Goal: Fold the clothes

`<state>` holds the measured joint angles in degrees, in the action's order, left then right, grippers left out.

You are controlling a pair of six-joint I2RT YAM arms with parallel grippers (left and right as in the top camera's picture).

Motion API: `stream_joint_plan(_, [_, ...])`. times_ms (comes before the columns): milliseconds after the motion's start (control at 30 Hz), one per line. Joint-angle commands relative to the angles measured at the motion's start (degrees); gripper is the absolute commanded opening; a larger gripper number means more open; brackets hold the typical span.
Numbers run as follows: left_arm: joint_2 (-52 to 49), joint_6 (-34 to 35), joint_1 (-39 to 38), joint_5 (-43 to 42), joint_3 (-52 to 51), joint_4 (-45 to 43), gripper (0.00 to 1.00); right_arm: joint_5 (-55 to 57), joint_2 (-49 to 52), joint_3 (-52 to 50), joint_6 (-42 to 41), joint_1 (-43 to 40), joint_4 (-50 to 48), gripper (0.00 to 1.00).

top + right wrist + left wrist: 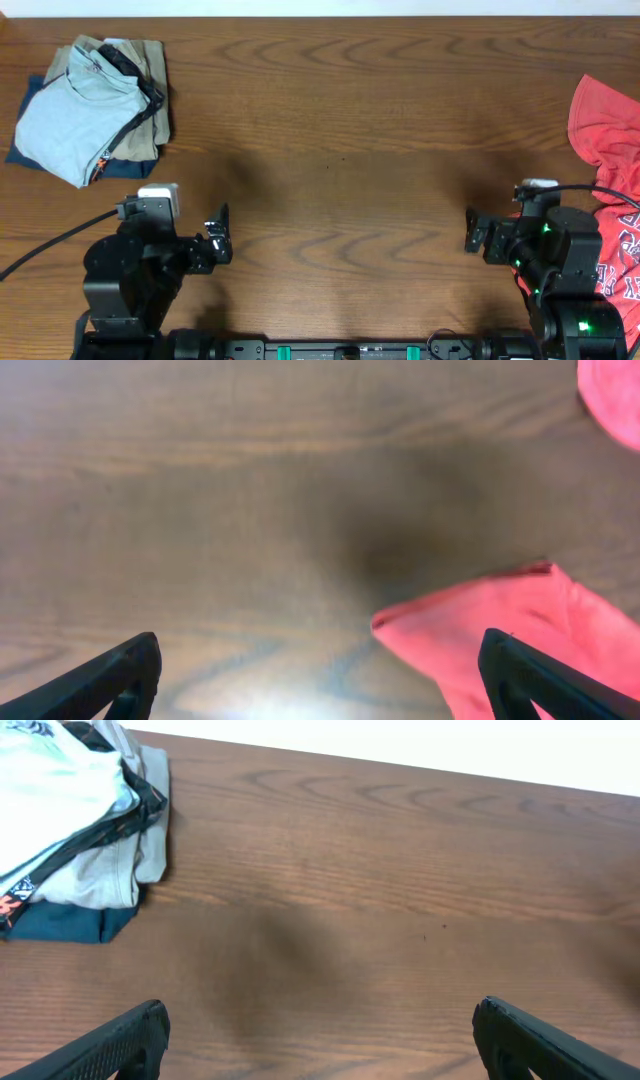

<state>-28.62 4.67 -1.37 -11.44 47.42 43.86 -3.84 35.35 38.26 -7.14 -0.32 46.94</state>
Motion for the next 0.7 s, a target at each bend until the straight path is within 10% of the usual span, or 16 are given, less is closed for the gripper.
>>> stream_joint_plan(0, [-0.02,0.11,-0.33,0.07,-0.59,0.22,0.98,0.61,-0.15,-0.52,0.35,-0.11,1.53,0.99])
stream_joint_plan(667, [-0.04,0.11,-0.33,0.07,-0.59,1.05,0.98,0.61,-0.15,-0.52,0.35,-0.11,3.65,0.99])
